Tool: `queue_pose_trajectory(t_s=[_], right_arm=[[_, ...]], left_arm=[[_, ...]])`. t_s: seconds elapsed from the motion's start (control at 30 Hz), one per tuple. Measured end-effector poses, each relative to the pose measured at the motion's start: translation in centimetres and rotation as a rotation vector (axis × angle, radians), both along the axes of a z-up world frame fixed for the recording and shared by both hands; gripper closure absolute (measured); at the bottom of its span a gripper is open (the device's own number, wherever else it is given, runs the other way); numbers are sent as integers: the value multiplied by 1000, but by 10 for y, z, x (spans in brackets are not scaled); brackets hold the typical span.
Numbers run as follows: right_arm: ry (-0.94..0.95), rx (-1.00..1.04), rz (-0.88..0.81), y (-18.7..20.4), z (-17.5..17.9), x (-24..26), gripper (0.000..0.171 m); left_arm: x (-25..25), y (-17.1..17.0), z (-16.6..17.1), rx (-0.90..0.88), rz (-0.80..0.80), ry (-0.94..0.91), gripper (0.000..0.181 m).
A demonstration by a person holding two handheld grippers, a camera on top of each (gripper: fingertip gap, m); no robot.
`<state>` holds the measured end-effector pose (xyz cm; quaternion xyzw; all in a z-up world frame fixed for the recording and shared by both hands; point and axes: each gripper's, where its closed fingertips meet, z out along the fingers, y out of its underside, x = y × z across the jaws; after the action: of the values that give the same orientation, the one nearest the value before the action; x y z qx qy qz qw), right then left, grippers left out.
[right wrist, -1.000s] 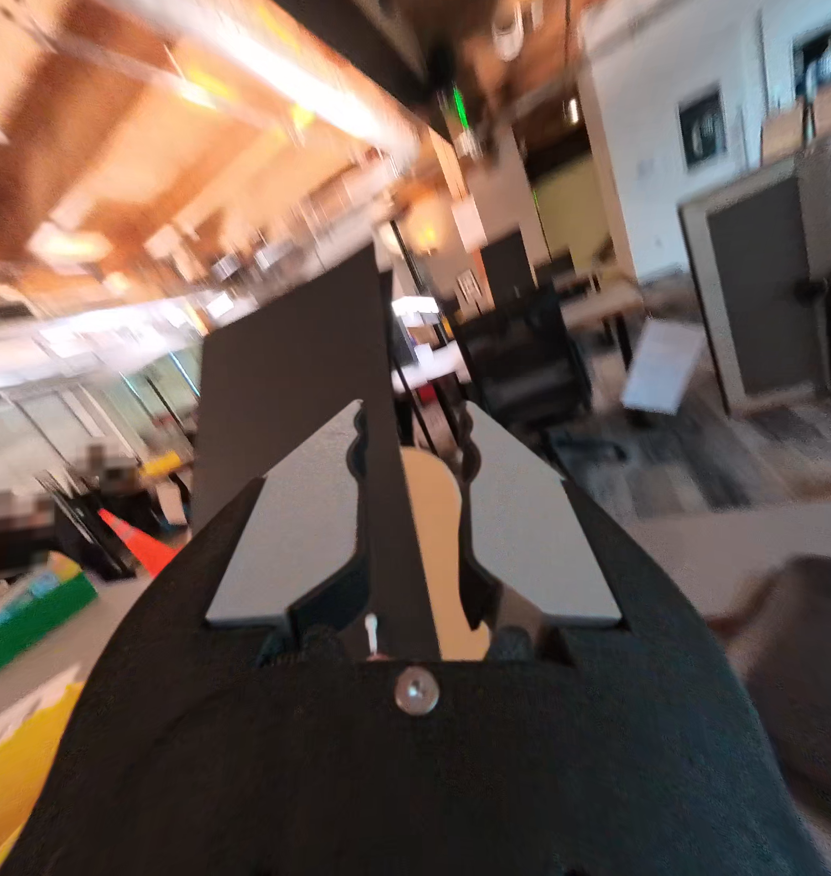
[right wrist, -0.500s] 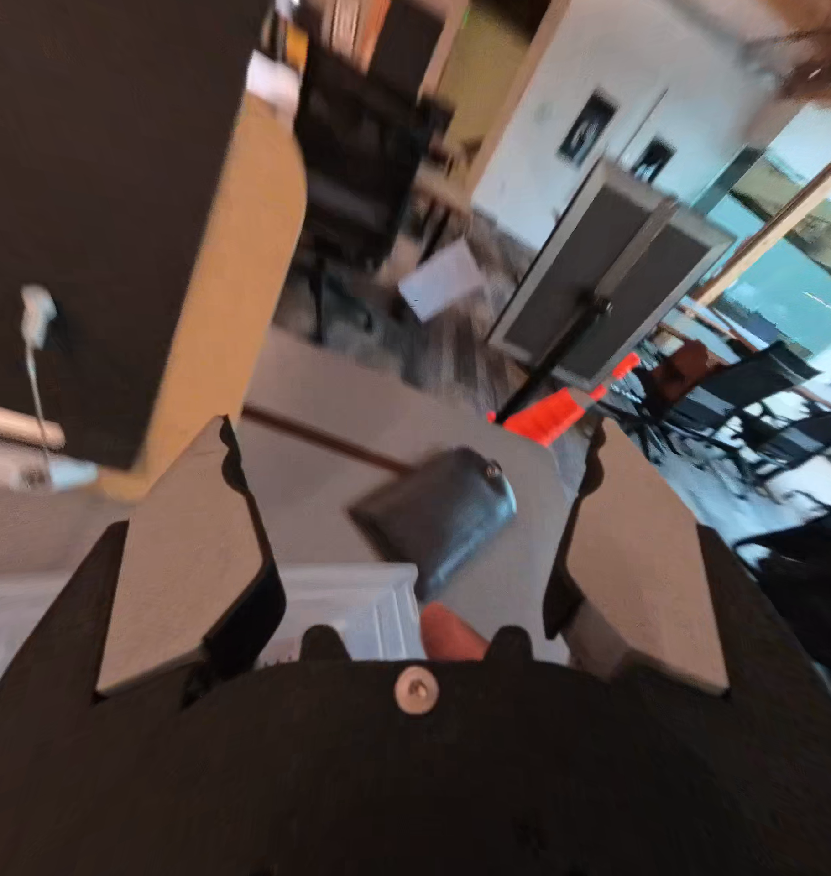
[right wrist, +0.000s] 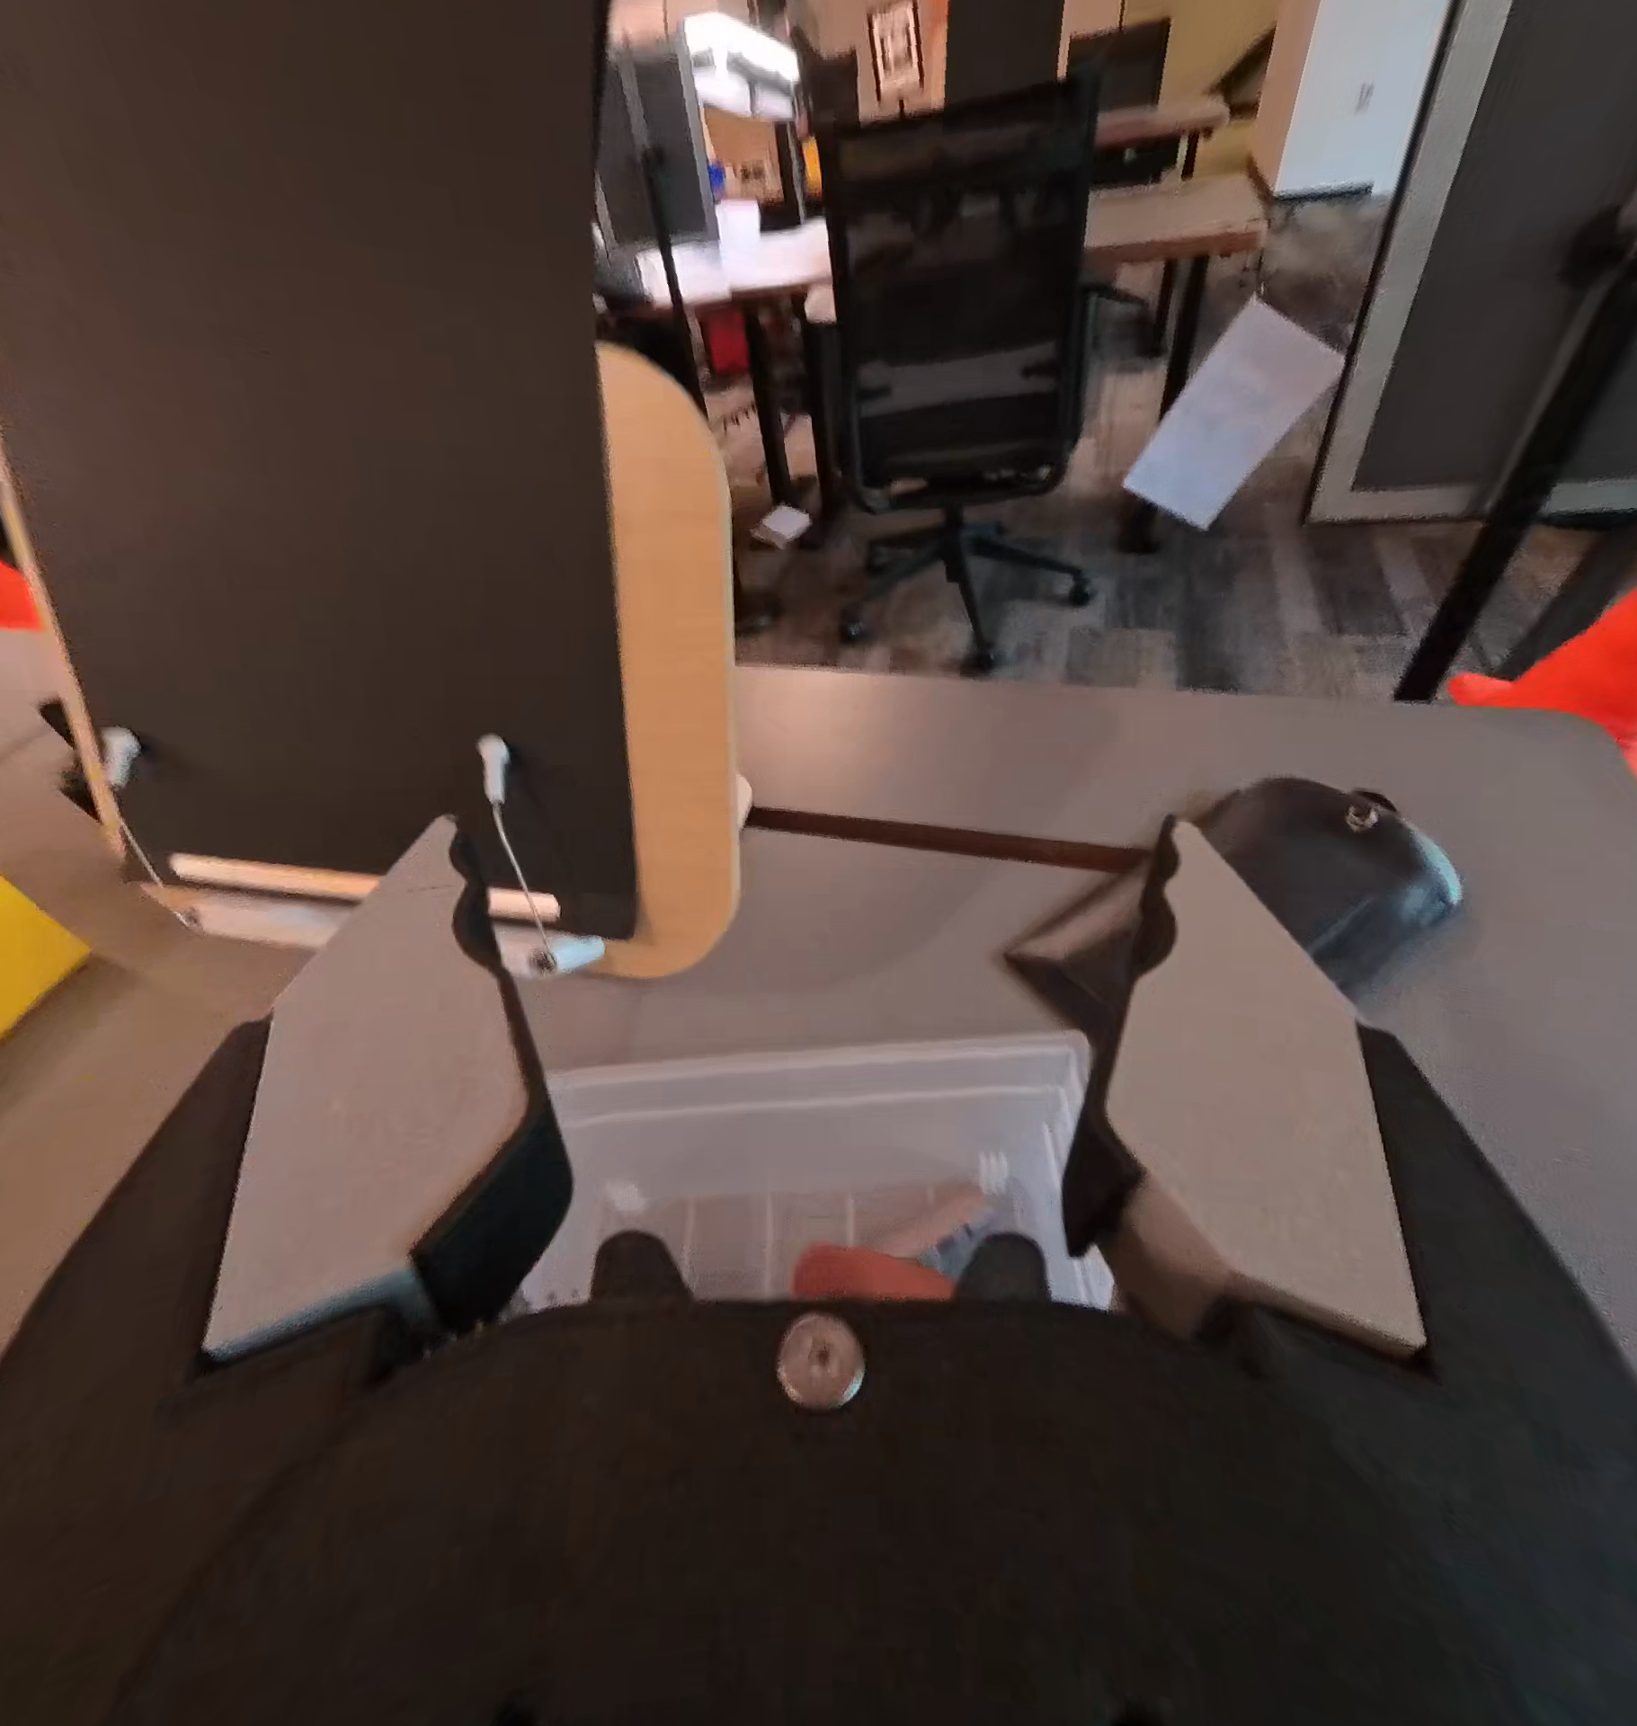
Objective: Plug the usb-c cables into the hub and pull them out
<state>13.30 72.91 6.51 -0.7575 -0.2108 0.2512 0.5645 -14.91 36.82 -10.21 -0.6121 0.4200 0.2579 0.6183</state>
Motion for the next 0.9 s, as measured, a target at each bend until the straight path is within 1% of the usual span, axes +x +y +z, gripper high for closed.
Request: queue_pose_trajectory(t_s=[0.1,0.17,0.3,0.33,0.37,0.4,0.43,0.47,0.5,0.53,0.57,0.6,0.63,0.67,0.7,0.73,0.77,0.83,0.87,0.9], right_arm=[[-135,-32,25,-5,-18,3,37],[-213,-15,23,-7,-22,5,37],[-281,26,60,-15,-13,-4,37],[-333,18,51,-14,-10,-2,38],[-404,23,36,-13,-2,1,43],[-455,55,-5,-10,18,6,53],[-424,119,-67,-8,53,9,64],[-293,212,-88,-11,96,6,65],[-125,311,-48,-21,135,-1,45],[-52,355,4,-26,151,-9,43],[-170,291,29,-20,128,-17,41],[-391,188,30,-14,90,-20,65],[-532,162,7,-13,71,-22,59],[-516,216,-7,-16,72,-30,52],[-404,288,5,-23,83,-42,33],[-302,311,33,-30,88,-51,31],[-248,285,52,-34,83,-56,31],[-243,235,47,-34,63,-59,31],[-267,227,47,-34,52,-60,31],[-300,221,53,-35,43,-61,29]], left_arm=[[0,0,0,0,1,-1,181],[0,0,0,0,2,0,181],[0,1,0,0,5,2,181],[0,1,0,0,6,2,181],[-1,1,0,0,7,2,181],[-1,1,0,0,9,2,181],[-1,1,0,-1,10,1,181],[-1,1,0,-1,11,0,181],[-2,1,0,-3,12,-2,181],[-2,1,0,-5,12,-4,181],[-2,2,0,-6,12,-4,181],[-2,1,0,-5,12,-3,181],[-2,1,0,-3,10,-3,181],[-1,1,0,-1,8,-3,181],[-1,1,1,0,9,-4,181],[-2,1,1,-1,13,-7,181],[-4,1,1,-3,22,-18,181],[-7,3,4,-30,48,-80,181],[-6,4,7,-60,50,-148,181],[2,5,14,-92,32,-254,181]])
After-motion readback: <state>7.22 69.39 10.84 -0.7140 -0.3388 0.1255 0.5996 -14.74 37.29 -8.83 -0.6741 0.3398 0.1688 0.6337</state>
